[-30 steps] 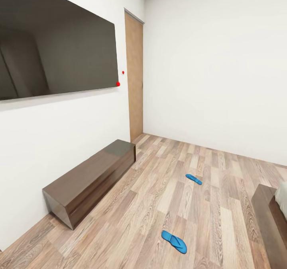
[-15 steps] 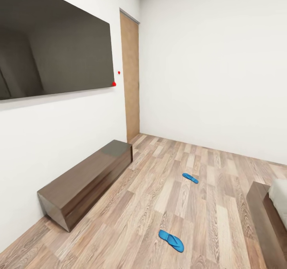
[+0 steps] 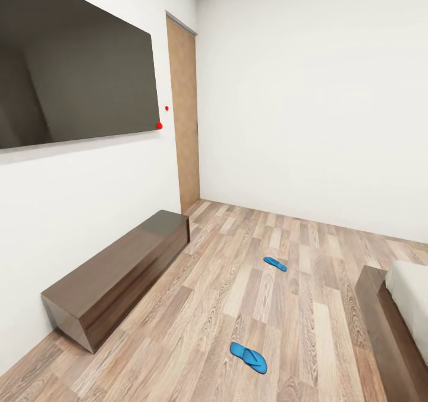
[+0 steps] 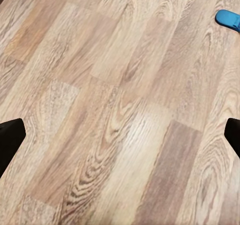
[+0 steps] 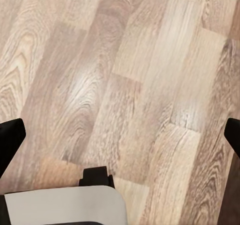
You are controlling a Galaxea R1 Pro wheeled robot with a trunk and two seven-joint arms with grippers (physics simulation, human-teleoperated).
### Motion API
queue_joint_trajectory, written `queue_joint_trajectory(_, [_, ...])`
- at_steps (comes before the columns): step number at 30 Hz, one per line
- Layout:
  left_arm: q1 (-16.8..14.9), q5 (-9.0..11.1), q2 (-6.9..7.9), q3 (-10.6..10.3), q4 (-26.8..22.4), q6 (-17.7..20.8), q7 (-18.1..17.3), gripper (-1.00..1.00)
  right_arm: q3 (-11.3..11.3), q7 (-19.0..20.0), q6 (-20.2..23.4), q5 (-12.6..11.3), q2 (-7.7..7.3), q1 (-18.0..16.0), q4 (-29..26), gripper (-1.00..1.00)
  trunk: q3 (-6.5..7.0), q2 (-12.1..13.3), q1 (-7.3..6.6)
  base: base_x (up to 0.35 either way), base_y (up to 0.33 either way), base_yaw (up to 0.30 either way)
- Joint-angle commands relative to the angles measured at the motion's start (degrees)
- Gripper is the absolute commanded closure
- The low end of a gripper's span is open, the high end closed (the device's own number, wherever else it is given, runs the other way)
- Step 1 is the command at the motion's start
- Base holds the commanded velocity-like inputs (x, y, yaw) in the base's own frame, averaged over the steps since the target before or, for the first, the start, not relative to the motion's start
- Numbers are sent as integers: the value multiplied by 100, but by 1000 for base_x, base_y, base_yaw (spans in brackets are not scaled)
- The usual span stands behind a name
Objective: In the bedroom, move the book from the bed onto either nightstand, and place the two sandals side by side next to the bed.
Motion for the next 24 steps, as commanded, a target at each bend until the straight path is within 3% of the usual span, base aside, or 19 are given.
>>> queue_joint_trajectory(1, [-1, 0, -1, 3, 3, -16, 2, -100, -14, -2, -18, 2, 2, -3, 2, -100, -6, -3, 0, 0, 0, -8])
queue_joint_trajectory(9, [-2, 0, -1, 3, 3, -14, 2, -100, -9, -3, -18, 1, 6, 0, 2, -100, -6, -3, 0, 5, -5, -2])
queue_joint_trajectory(24, [-4, 0, -1, 3, 3, -13, 2, -100, -5, -5, -20, 1, 11, -2, 2, -100, -6, -3, 0, 109, -100, 0])
